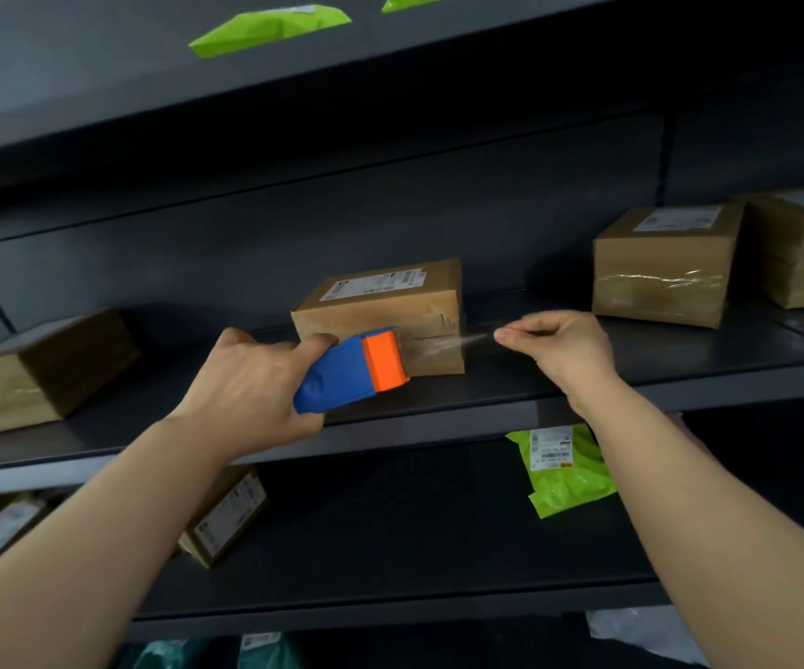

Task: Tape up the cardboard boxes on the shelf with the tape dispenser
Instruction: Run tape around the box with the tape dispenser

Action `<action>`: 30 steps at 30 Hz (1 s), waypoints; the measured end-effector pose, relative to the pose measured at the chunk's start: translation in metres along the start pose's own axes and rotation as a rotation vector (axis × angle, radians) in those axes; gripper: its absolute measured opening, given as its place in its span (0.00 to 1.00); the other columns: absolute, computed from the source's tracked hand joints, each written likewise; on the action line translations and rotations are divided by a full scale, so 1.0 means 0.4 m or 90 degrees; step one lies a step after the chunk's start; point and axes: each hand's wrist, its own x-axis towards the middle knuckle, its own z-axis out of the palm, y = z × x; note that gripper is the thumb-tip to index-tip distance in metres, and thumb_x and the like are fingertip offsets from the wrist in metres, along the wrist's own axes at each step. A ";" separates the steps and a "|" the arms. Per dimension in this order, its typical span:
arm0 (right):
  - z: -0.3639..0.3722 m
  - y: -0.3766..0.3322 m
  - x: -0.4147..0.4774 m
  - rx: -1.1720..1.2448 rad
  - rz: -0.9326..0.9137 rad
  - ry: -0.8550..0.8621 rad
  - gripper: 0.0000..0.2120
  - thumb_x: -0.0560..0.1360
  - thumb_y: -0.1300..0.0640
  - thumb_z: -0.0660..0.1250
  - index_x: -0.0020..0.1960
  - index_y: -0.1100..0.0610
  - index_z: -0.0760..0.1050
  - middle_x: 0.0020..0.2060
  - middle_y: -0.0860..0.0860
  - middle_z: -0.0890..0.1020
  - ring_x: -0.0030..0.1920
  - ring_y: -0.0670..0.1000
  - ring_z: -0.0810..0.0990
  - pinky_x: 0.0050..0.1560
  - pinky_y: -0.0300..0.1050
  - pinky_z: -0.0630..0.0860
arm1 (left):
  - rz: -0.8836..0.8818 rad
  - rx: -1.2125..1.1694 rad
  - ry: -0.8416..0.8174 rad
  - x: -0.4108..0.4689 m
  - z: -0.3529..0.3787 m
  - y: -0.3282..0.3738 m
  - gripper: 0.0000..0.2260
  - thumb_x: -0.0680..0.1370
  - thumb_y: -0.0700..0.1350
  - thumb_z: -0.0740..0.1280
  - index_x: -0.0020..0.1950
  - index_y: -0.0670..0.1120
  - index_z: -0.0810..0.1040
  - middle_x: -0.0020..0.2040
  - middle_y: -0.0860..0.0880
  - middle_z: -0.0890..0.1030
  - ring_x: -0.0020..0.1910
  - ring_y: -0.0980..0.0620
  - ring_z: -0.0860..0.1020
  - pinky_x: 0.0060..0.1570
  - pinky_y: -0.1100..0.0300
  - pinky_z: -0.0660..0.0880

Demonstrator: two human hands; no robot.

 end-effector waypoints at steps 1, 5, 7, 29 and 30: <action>0.001 -0.001 0.003 0.000 0.005 -0.014 0.07 0.64 0.47 0.80 0.34 0.44 0.82 0.47 0.41 0.82 0.52 0.45 0.80 0.57 0.46 0.75 | -0.001 0.001 -0.004 -0.002 0.000 -0.002 0.28 0.64 0.59 0.65 0.62 0.53 0.71 0.31 0.56 0.75 0.27 0.51 0.73 0.43 0.53 0.71; 0.013 -0.003 0.011 0.011 0.034 -0.047 0.07 0.64 0.50 0.80 0.34 0.46 0.83 0.41 0.44 0.85 0.50 0.47 0.81 0.55 0.46 0.77 | -0.003 0.001 -0.010 -0.006 0.003 -0.008 0.29 0.63 0.59 0.66 0.62 0.52 0.72 0.30 0.57 0.75 0.26 0.53 0.69 0.43 0.53 0.71; 0.016 -0.002 0.017 0.001 0.047 -0.046 0.06 0.64 0.49 0.80 0.34 0.46 0.83 0.41 0.44 0.85 0.49 0.47 0.81 0.55 0.47 0.77 | -0.005 0.003 -0.007 -0.003 0.003 -0.008 0.28 0.63 0.59 0.67 0.62 0.52 0.72 0.31 0.57 0.75 0.26 0.54 0.66 0.43 0.53 0.71; 0.011 -0.007 0.035 0.022 0.080 -0.092 0.06 0.65 0.51 0.80 0.38 0.47 0.83 0.46 0.46 0.84 0.54 0.47 0.79 0.54 0.42 0.72 | 0.003 0.022 0.006 0.003 0.007 -0.006 0.30 0.61 0.58 0.72 0.61 0.52 0.72 0.31 0.56 0.76 0.26 0.51 0.74 0.43 0.51 0.73; 0.011 -0.007 0.035 0.023 0.081 -0.091 0.06 0.65 0.51 0.80 0.38 0.47 0.83 0.46 0.46 0.84 0.54 0.47 0.79 0.53 0.41 0.72 | 0.003 0.024 0.006 0.004 0.006 -0.006 0.30 0.61 0.58 0.72 0.61 0.51 0.72 0.31 0.56 0.76 0.26 0.51 0.74 0.43 0.51 0.73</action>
